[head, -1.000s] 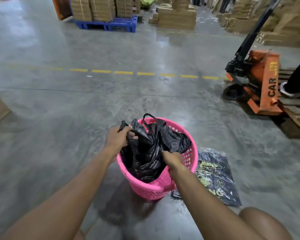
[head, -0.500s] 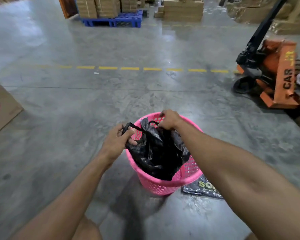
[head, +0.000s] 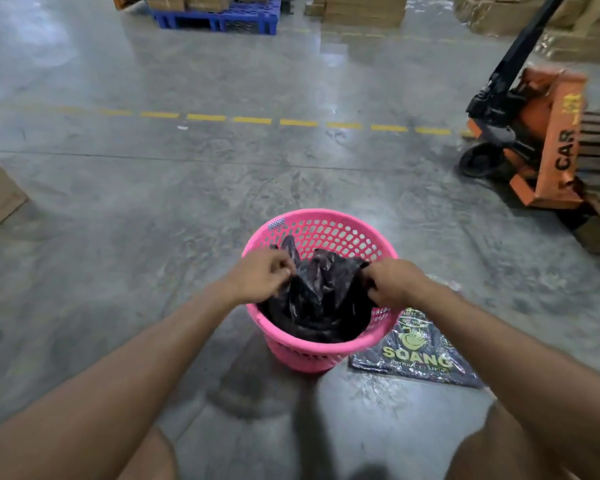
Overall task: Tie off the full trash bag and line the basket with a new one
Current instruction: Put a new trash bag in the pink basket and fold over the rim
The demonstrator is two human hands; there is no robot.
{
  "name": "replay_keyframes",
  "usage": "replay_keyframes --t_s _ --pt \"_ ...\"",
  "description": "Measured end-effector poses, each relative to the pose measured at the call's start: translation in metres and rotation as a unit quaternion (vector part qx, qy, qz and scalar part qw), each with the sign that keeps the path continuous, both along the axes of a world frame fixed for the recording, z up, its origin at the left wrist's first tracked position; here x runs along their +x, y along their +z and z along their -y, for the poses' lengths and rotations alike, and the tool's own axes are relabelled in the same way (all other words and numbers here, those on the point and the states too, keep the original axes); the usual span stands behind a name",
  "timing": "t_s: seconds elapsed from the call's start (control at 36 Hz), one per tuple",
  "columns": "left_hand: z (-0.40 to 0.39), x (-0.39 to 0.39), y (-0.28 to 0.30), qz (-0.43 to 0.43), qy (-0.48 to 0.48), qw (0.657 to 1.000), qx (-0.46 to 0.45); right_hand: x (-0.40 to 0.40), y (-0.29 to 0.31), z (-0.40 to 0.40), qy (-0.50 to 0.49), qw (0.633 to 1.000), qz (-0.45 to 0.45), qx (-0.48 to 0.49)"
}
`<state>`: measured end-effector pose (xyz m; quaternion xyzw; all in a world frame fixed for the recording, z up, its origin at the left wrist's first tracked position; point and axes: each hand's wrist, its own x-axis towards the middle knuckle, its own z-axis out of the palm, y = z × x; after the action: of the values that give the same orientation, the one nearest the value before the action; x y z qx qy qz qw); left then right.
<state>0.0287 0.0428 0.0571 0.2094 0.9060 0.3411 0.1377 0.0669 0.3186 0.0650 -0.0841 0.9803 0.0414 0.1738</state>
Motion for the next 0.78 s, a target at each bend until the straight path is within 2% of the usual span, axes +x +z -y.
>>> replay_keyframes --t_s 0.06,0.11,0.17,0.25,0.36,0.44,0.56,0.58,0.64,0.72,0.78 --pt "-0.008 0.005 -0.01 -0.045 -0.041 0.993 -0.101 0.009 -0.009 0.004 -0.005 1.0 0.001 0.017" --pt "-0.011 0.005 -0.013 -0.068 -0.036 0.988 -0.131 0.01 -0.009 0.006 -0.047 0.998 -0.028 -0.021" --pt "-0.009 -0.001 -0.009 -0.087 -0.011 0.988 -0.127 0.006 -0.004 0.003 -0.089 0.989 -0.093 -0.075" --pt "0.005 -0.015 0.005 -0.121 0.035 0.988 -0.089 0.0 0.017 -0.01 -0.092 0.977 -0.168 -0.093" --pt "0.042 -0.041 0.018 -0.152 0.094 0.981 -0.081 -0.007 0.04 -0.044 -0.11 0.971 -0.182 -0.111" --pt "0.071 -0.051 0.029 -0.161 0.132 0.973 -0.097 -0.012 0.05 -0.077 -0.167 0.958 -0.192 -0.13" --pt "0.099 -0.05 0.032 -0.13 0.153 0.974 -0.106 -0.011 0.052 -0.111 -0.256 0.944 -0.146 -0.15" --pt "0.103 -0.049 0.03 -0.117 0.151 0.976 -0.106 -0.009 0.048 -0.116 -0.253 0.946 -0.144 -0.146" --pt "0.108 -0.045 0.023 -0.092 0.117 0.984 -0.102 -0.006 0.037 -0.117 -0.186 0.966 -0.14 -0.111" --pt "0.109 -0.035 0.012 -0.057 0.017 0.992 -0.109 0.003 0.019 -0.105 -0.053 0.988 -0.104 -0.097" --pt "0.111 -0.032 0.004 -0.028 -0.03 0.992 -0.117 0.005 0.015 -0.098 -0.026 0.99 -0.089 -0.105"
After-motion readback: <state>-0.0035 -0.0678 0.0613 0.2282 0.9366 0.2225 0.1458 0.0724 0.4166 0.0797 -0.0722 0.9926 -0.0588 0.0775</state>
